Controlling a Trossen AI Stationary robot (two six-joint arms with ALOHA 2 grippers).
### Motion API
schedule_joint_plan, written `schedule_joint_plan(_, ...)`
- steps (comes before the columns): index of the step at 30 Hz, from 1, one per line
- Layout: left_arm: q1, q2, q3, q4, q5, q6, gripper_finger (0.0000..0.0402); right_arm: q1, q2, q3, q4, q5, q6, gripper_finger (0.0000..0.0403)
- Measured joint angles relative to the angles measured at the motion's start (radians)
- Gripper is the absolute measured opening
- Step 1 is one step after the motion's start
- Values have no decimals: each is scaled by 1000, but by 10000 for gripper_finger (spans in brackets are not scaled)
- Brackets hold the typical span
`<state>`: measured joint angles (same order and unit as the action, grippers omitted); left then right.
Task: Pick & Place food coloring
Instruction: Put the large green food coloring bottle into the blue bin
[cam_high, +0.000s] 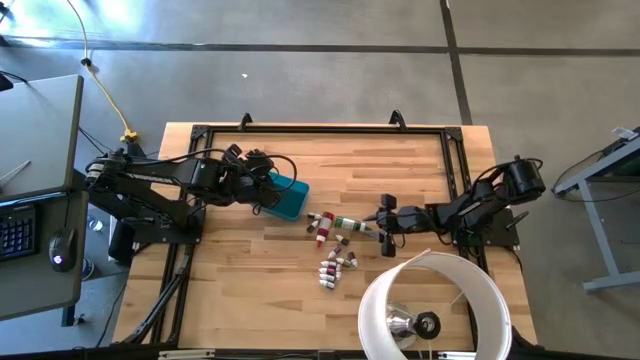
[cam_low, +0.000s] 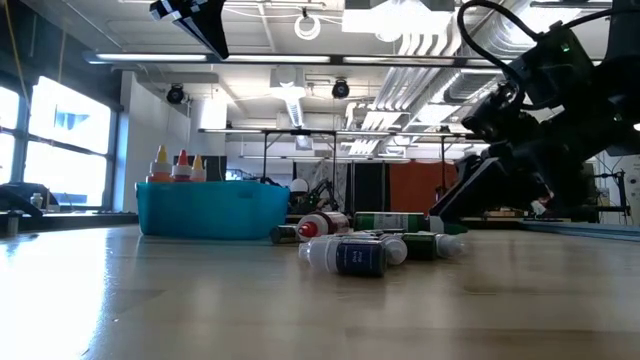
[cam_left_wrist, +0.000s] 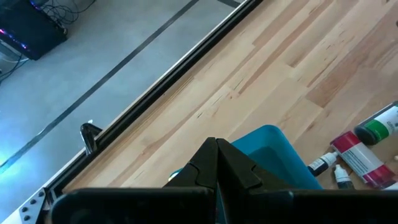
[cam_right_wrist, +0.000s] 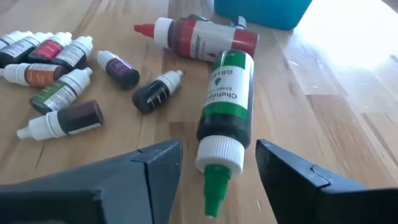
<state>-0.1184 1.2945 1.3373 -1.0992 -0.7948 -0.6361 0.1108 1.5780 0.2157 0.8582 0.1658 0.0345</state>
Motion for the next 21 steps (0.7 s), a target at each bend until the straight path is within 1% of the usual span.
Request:
schedule_joint_plan(4, 0, 0, 0, 0, 0, 2, 0, 0, 0, 0, -1, -10, 16, 210)
schedule_joint_plan(8, 0, 0, 0, 2, 0, 2, 0, -4, 0, 0, -10, -4, 42, 211)
schedule_joint_plan(13, 0, 0, 0, 11, -1, 2, 0, -39, 0, 0, -8, -10, 45, 211)
schedule_joint_plan(17, 0, 0, 0, 11, -1, 2, 0, -60, 3, 0, -6, -46, 62, 211)
schedule_joint_plan(21, 0, 0, 0, 11, -1, 2, 0, -58, 46, 0, 47, -65, 66, 211)
